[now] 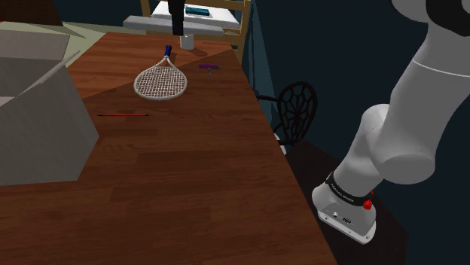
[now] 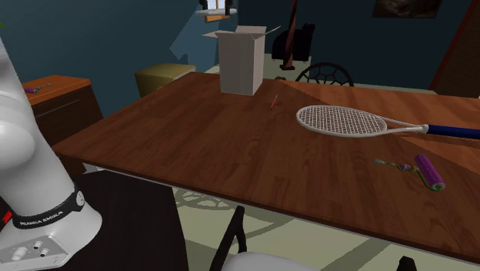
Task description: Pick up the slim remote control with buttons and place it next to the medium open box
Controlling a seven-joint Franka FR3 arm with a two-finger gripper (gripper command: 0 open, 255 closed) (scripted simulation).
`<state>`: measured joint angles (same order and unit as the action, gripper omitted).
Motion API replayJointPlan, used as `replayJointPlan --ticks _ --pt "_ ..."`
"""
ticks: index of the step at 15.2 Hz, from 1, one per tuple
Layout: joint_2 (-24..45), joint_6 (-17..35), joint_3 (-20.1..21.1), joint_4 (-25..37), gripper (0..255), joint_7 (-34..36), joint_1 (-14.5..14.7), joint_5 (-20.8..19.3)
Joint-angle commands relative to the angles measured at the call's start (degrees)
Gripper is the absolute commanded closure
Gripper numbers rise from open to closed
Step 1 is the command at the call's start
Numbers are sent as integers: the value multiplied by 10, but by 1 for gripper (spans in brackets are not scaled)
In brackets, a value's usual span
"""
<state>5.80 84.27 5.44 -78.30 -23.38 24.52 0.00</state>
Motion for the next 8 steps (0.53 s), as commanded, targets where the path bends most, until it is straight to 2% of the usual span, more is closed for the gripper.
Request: replayJointPlan --ticks 1,5,8 --pt "33 -14 11 47 255 25 15 -5" --pt "110 -45 29 155 255 73 49 -19" --pt "190 -87 38 276 255 105 83 -34"
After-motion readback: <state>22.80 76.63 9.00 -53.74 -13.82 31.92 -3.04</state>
